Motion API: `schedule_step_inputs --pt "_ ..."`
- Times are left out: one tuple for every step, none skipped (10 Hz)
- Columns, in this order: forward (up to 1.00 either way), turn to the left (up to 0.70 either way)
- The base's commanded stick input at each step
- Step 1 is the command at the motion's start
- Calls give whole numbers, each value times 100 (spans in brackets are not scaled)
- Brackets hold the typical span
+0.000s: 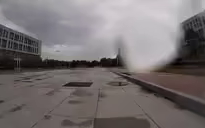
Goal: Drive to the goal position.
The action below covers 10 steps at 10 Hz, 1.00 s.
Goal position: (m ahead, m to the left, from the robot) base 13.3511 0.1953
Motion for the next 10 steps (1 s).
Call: schedule_step_inputs --pt "70 0" --pt "70 0" --pt "70 0" --pt "70 0" --pt "70 0" --pt "70 0" --pt "70 0" --pt "70 0" --pt "70 0" --pt "70 0"
